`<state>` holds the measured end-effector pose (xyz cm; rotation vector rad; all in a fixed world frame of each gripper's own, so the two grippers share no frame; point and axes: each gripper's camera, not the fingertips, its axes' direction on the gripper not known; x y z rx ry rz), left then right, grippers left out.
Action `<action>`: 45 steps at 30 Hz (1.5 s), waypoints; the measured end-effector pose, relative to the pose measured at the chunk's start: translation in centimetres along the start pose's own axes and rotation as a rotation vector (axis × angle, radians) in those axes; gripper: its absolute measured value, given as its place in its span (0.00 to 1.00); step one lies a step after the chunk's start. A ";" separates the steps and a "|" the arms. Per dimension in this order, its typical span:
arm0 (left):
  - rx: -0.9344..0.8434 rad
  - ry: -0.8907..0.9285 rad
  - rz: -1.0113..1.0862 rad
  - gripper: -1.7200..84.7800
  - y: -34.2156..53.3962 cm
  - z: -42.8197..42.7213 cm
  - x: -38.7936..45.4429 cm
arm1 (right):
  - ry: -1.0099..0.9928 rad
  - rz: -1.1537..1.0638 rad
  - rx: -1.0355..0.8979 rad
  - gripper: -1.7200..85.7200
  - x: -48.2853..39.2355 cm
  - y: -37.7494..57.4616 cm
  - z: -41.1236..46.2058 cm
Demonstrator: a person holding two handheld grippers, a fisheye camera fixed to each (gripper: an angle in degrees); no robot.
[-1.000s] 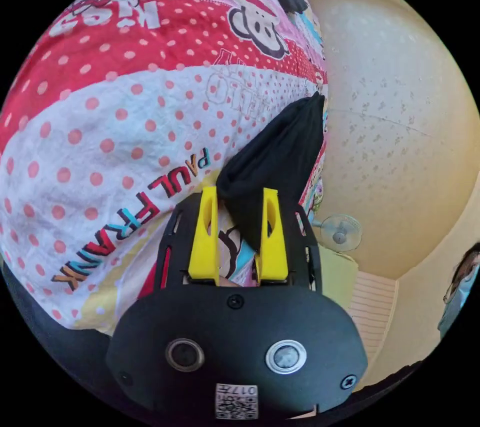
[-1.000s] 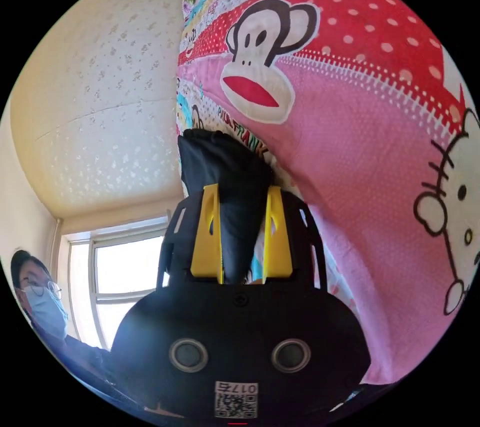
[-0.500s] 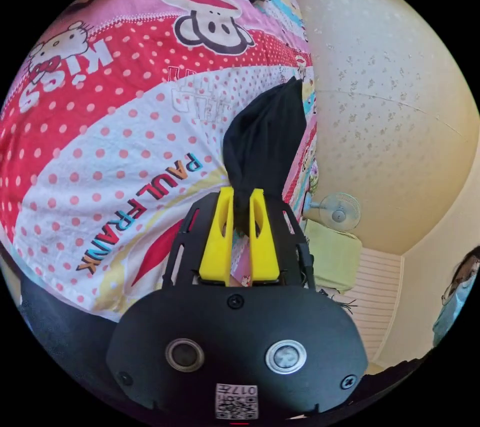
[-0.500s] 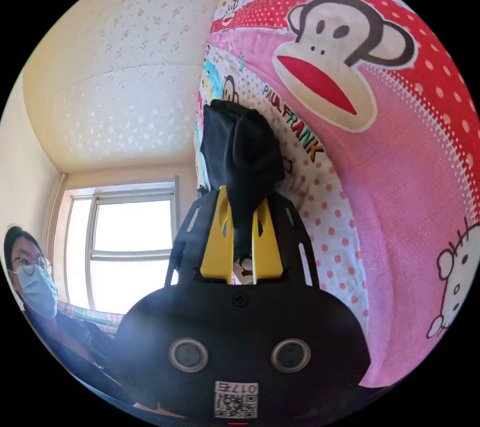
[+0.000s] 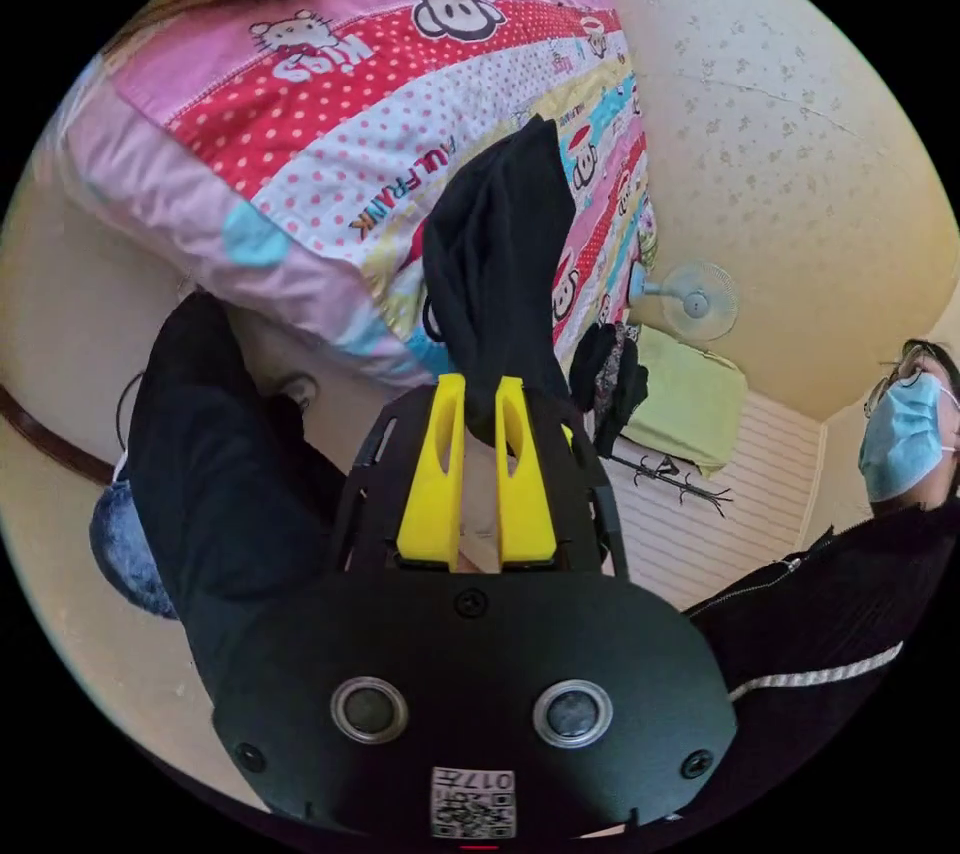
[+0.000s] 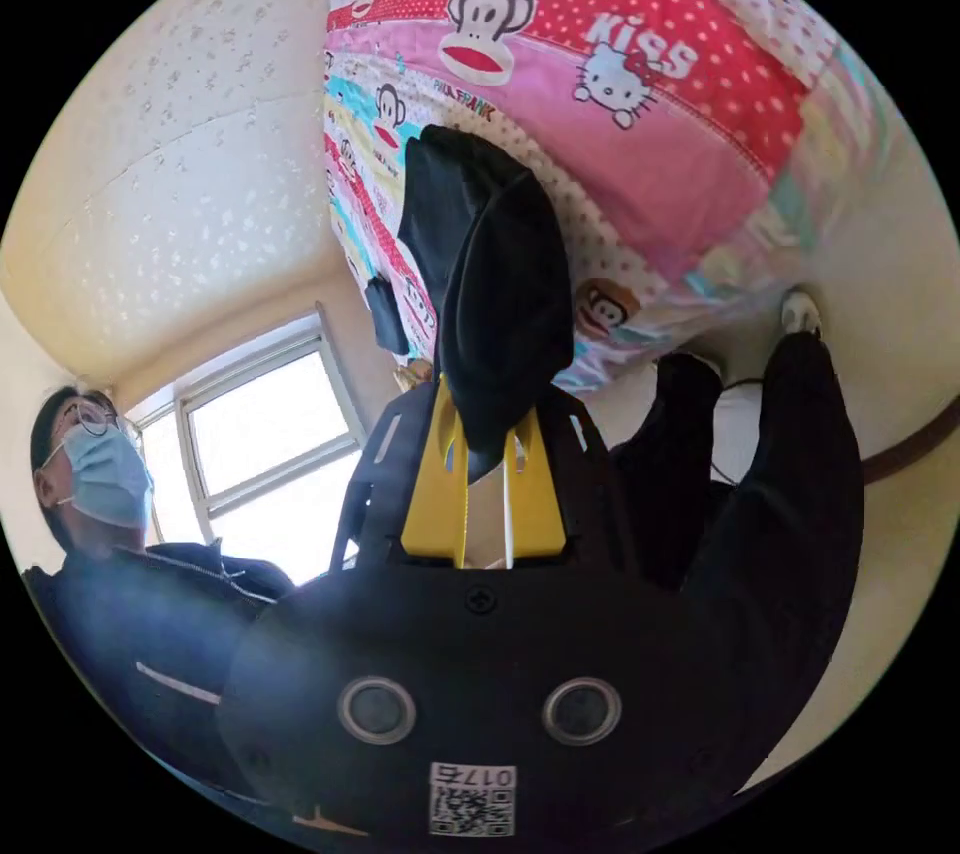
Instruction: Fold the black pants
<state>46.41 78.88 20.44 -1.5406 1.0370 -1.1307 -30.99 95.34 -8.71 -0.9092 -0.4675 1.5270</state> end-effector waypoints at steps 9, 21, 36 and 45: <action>0.059 0.171 -0.183 0.08 -6.6 -0.8 5.7 | -0.194 0.099 0.052 0.08 -7.2 -6.2 2.1; 0.253 0.236 -0.107 0.09 -23.7 7.5 12.2 | -0.198 0.155 0.204 0.09 -12.6 -23.5 13.0; 0.240 -0.144 0.847 0.12 -12.2 7.9 24.5 | 0.304 -0.849 0.120 0.12 -22.2 -14.2 18.1; 0.299 -0.817 0.966 0.08 -4.1 14.8 24.5 | 0.935 -1.135 0.140 0.09 -20.1 -8.4 26.2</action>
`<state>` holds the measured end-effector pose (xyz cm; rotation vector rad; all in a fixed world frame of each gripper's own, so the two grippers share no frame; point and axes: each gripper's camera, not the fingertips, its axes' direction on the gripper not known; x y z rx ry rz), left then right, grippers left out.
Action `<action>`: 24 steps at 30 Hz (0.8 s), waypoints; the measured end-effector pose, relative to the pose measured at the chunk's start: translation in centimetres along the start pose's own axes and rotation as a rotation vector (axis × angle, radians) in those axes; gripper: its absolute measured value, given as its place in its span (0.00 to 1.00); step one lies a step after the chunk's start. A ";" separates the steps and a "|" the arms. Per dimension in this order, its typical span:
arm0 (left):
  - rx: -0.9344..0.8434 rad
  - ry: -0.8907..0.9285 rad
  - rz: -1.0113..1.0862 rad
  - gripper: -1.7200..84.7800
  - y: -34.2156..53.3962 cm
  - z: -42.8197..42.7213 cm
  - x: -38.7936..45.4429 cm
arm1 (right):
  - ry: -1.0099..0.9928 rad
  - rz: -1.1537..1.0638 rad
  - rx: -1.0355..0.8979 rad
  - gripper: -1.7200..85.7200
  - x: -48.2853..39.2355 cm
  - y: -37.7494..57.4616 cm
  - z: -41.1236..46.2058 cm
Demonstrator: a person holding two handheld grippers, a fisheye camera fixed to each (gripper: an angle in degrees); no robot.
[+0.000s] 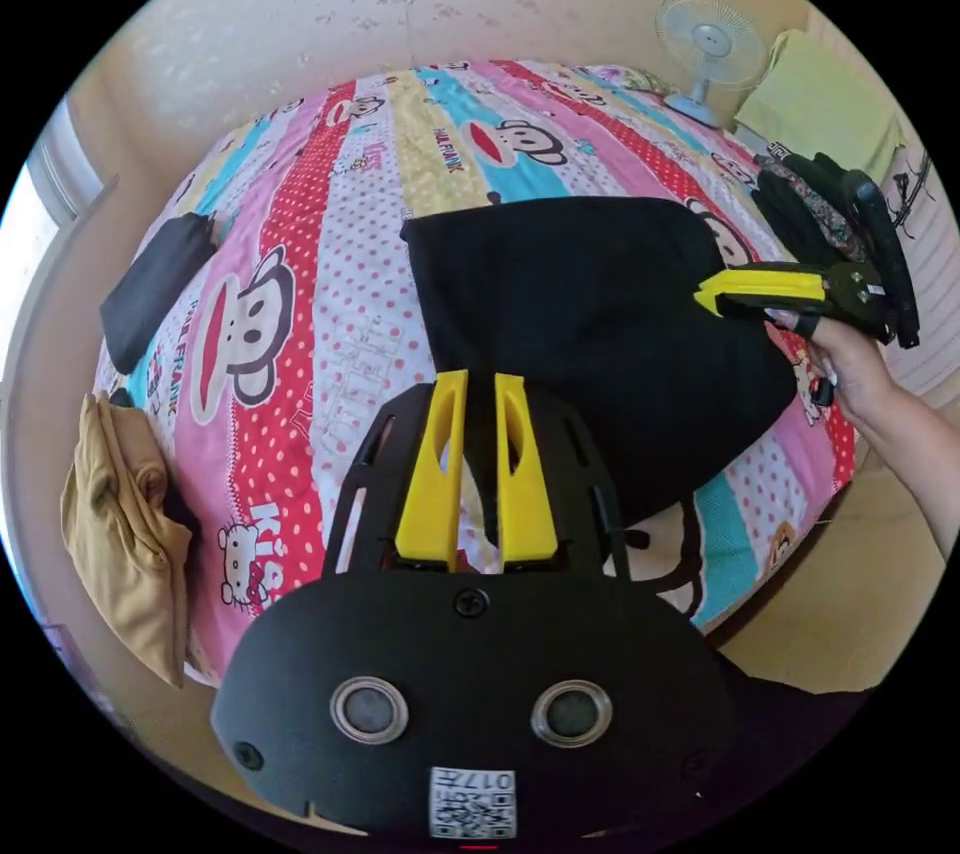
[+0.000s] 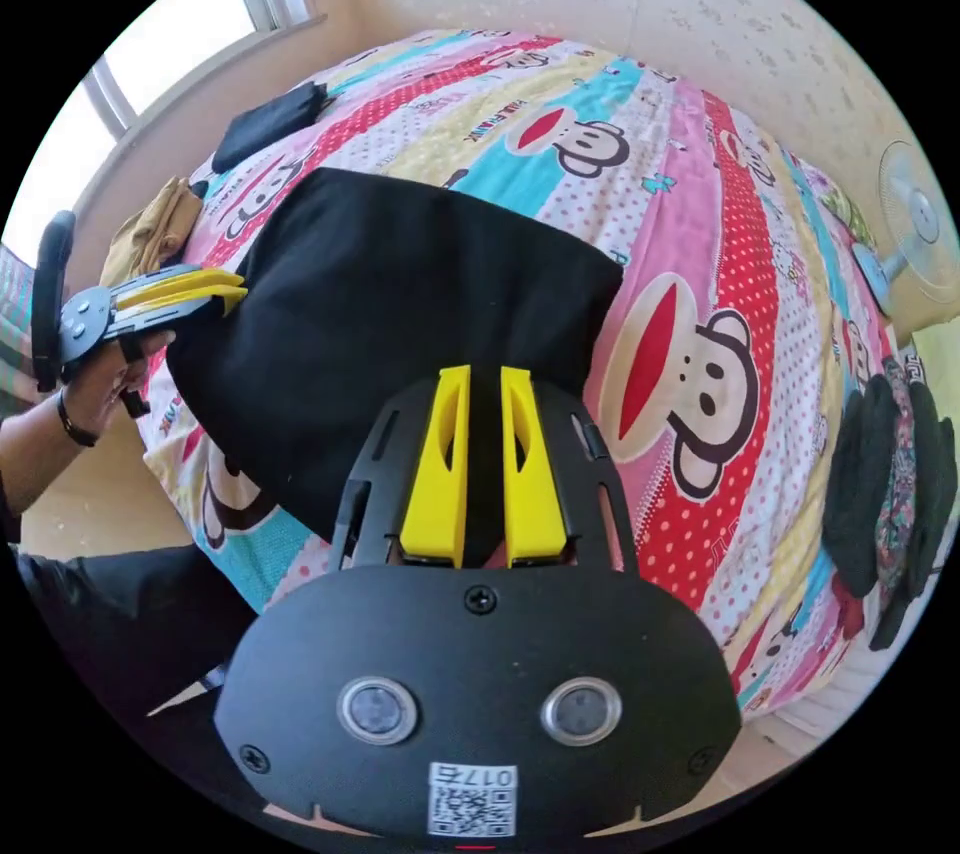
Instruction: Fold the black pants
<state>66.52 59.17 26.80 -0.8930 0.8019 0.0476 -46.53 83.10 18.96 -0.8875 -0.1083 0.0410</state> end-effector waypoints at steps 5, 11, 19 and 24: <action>0.158 0.424 -0.128 0.06 1.3 -5.2 -1.9 | -0.137 0.091 0.066 0.09 -1.8 2.4 -2.6; 0.075 0.284 -0.090 0.05 6.0 -1.0 1.4 | -0.141 0.216 -0.080 0.08 -1.8 6.6 1.8; 0.023 0.142 -0.070 0.01 6.2 -4.8 1.5 | -0.144 0.323 -0.069 0.07 -1.1 7.9 0.1; 0.005 0.137 -0.050 0.01 6.5 -5.4 -0.2 | -0.344 0.534 -0.056 0.08 3.8 10.6 1.9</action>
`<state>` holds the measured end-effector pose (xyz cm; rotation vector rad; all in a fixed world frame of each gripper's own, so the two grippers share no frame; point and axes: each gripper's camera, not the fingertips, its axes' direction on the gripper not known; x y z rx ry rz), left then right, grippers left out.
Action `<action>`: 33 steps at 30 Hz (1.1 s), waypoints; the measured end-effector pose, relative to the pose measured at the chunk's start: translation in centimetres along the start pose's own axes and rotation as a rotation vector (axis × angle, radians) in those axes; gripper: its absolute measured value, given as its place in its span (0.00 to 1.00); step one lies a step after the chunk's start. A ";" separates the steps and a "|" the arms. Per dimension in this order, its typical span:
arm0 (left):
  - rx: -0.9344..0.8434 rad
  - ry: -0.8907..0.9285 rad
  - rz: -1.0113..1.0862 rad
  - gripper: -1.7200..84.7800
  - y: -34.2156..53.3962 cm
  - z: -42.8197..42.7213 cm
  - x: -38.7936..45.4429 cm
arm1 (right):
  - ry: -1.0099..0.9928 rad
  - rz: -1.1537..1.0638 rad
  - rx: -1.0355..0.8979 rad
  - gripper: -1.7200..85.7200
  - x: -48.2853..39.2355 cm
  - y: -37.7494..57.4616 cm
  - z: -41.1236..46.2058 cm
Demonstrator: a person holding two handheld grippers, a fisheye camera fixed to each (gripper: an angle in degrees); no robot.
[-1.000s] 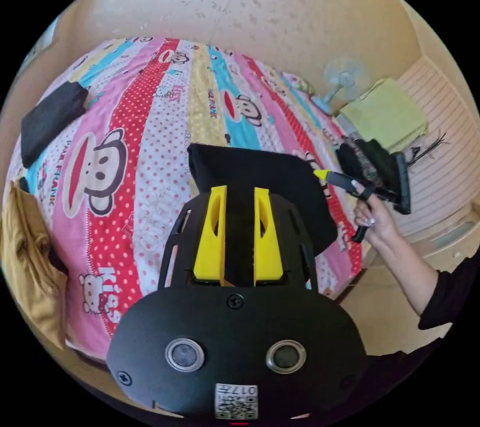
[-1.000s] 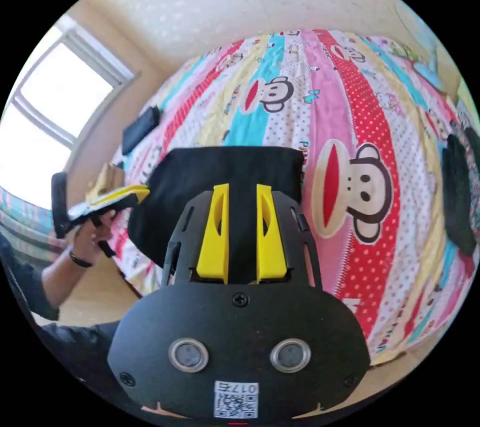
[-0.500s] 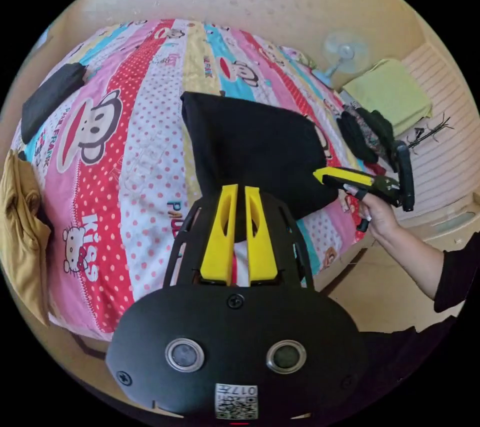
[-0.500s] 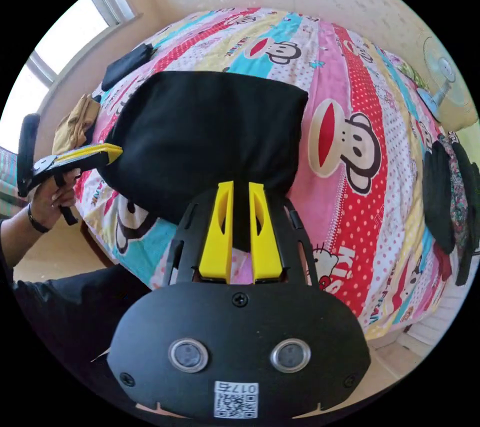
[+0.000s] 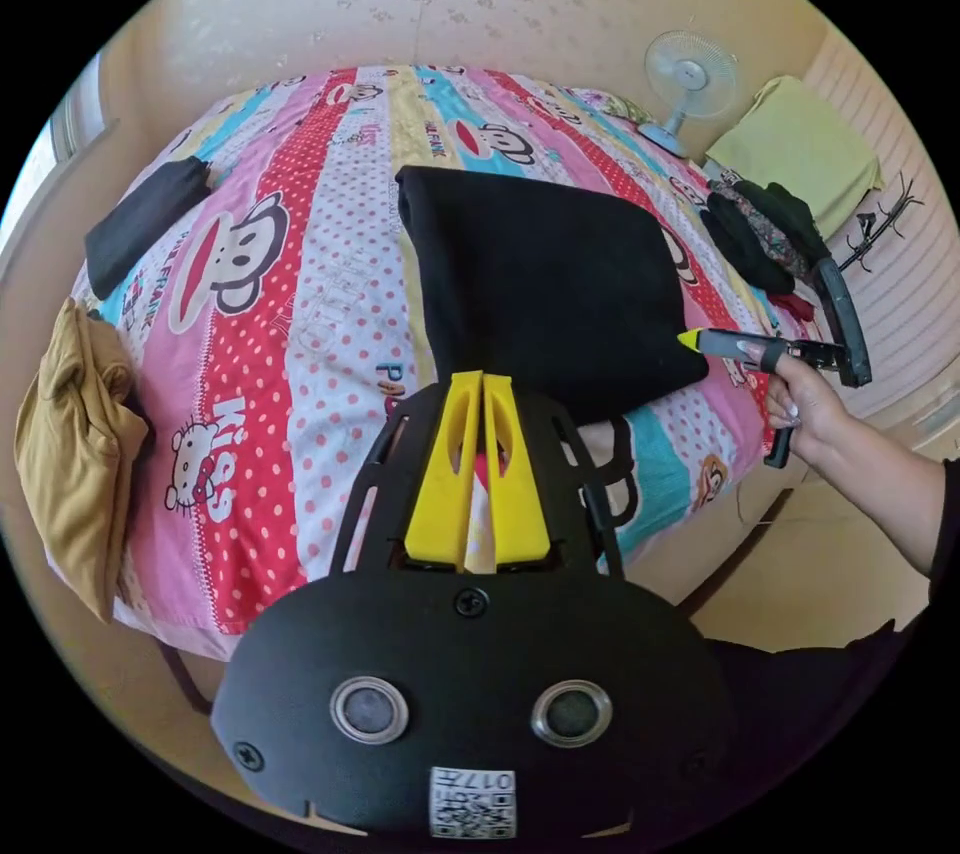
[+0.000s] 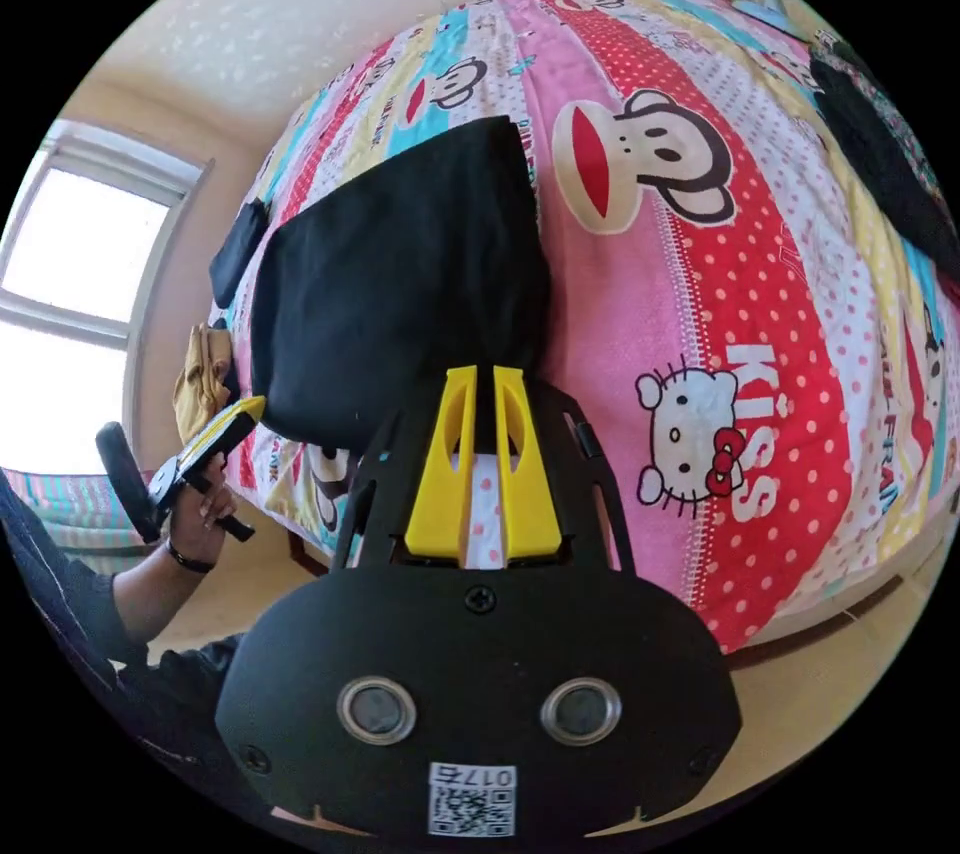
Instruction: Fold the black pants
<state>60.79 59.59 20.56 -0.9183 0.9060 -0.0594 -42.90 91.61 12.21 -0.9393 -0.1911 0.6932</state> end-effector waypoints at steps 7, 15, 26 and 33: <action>0.026 0.401 -0.420 0.13 2.9 -2.2 -6.9 | -0.532 0.428 0.071 0.17 5.1 5.7 -1.2; -0.209 0.552 -0.747 0.21 3.5 5.2 -9.9 | -0.633 0.568 0.162 0.23 7.9 7.8 4.7; -0.084 0.626 -0.884 0.21 4.9 3.7 -12.0 | -0.685 0.884 0.203 0.16 9.1 5.5 7.5; 0.086 0.740 -1.074 0.24 4.9 3.7 -14.3 | -0.869 1.040 0.277 0.13 8.8 5.6 6.0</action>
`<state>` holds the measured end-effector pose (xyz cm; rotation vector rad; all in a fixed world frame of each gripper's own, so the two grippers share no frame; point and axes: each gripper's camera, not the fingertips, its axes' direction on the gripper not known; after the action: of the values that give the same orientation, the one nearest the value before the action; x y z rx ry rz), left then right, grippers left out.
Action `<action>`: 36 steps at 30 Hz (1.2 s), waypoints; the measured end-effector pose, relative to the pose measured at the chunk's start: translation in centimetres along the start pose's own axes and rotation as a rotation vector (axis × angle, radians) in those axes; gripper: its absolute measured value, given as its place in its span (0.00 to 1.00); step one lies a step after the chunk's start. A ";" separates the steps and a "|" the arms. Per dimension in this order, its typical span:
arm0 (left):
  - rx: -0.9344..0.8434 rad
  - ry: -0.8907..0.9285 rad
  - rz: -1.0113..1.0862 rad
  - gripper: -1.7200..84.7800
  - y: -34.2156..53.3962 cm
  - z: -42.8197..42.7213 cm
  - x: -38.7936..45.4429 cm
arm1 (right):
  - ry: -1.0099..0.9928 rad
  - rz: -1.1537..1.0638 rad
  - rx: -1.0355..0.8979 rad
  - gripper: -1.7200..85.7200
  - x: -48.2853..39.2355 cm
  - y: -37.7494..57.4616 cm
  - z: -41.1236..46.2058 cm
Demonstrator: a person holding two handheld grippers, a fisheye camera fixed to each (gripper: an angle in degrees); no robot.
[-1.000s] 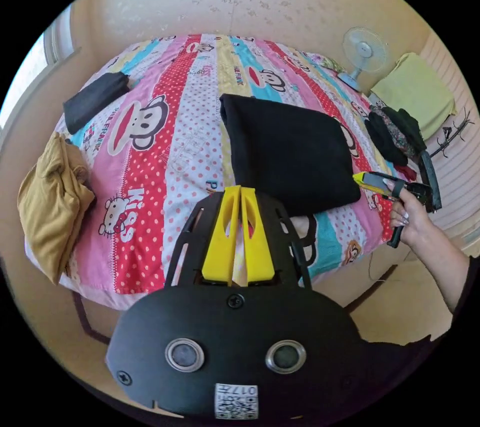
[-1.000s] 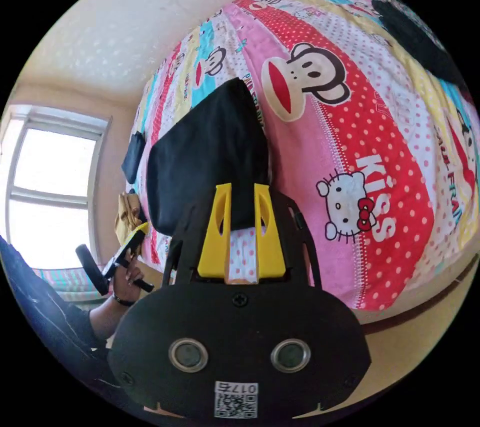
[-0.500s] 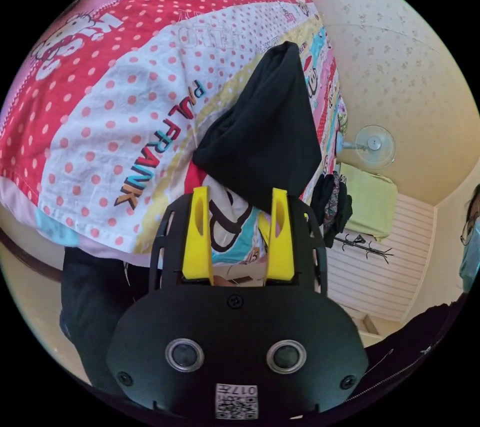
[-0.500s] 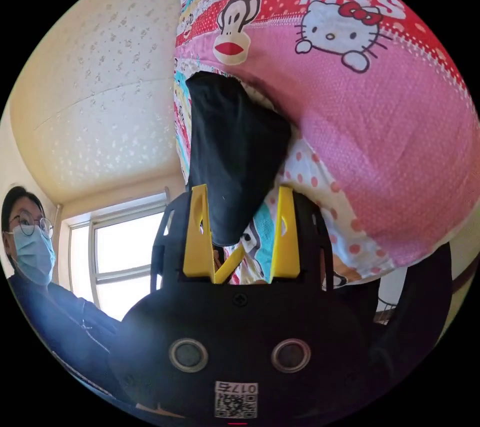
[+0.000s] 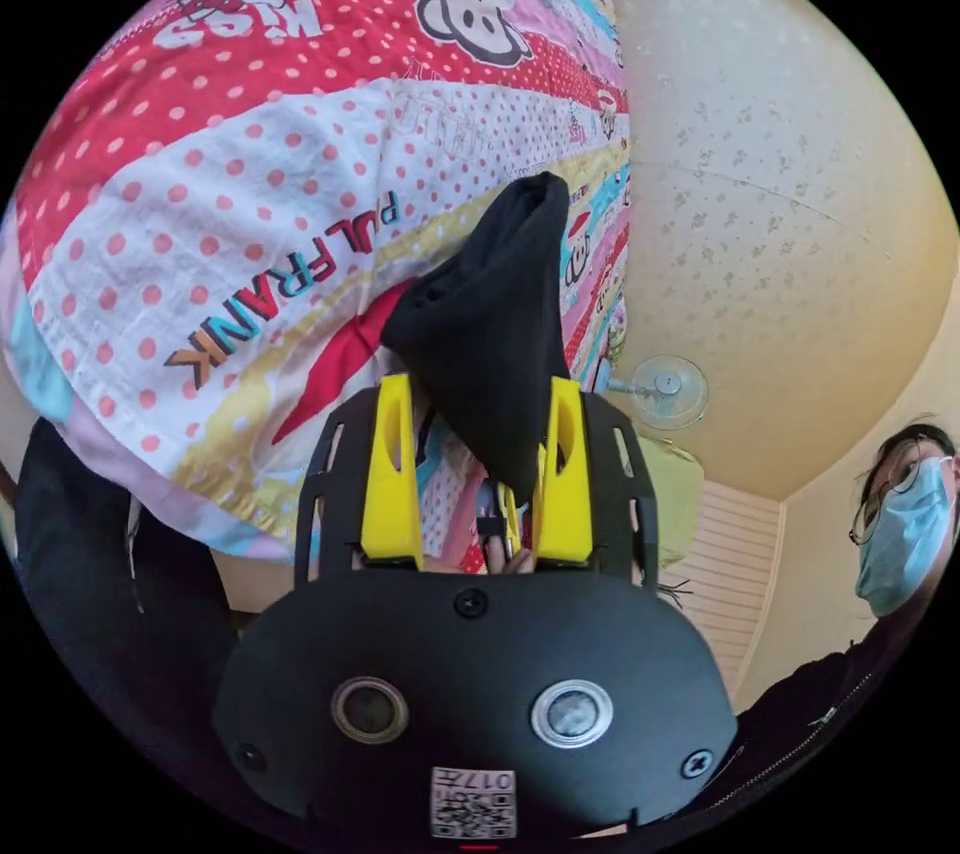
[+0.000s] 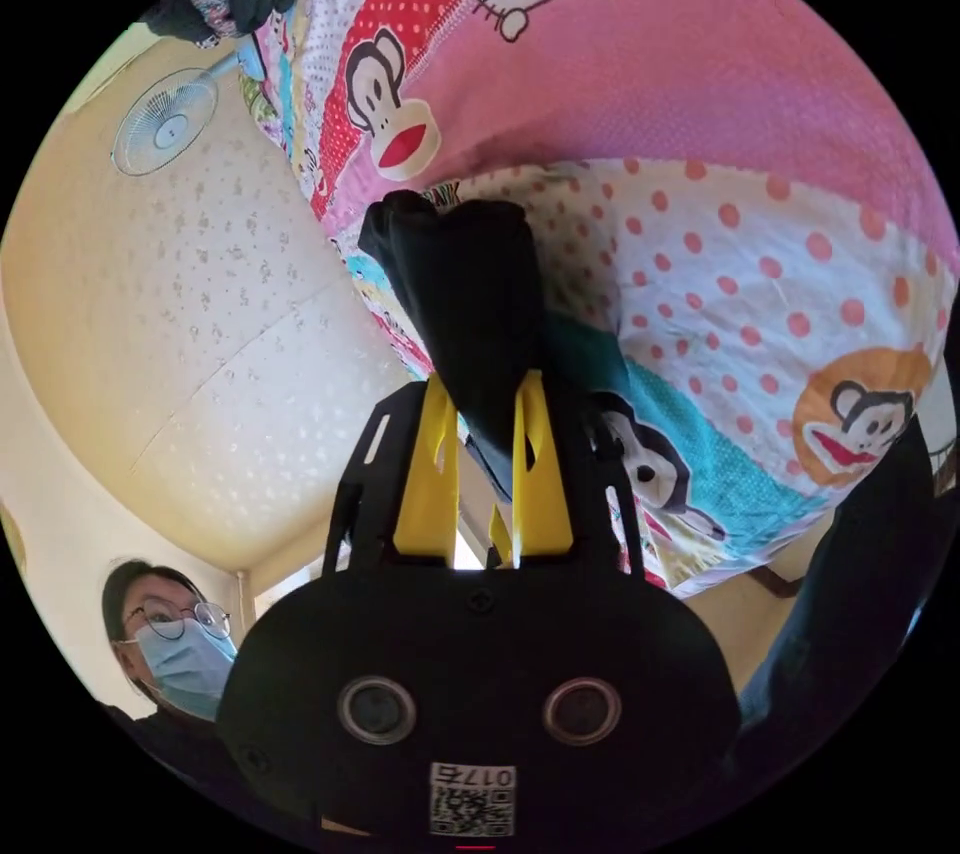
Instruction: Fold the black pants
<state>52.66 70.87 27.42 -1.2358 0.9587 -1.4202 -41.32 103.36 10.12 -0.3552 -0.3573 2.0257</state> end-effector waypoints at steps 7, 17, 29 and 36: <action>0.000 0.134 -0.200 0.22 -3.0 2.2 -1.4 | -0.032 -0.014 0.002 0.13 -0.3 -0.8 -0.2; -0.022 0.078 -0.120 0.16 -4.9 -0.9 5.2 | -0.045 -0.187 -0.101 0.29 3.9 -4.5 -0.6; -0.079 -0.007 -0.103 0.15 -7.8 -4.7 10.9 | -0.030 -0.061 0.024 0.22 3.7 -8.9 0.4; -0.119 -0.087 -0.094 0.14 -8.7 -8.3 17.1 | -0.223 0.093 -0.028 0.18 5.2 -7.9 -1.3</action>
<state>43.07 55.62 37.91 -1.4356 0.9469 -1.3859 -36.78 111.64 11.57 -0.1652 -0.5158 2.1591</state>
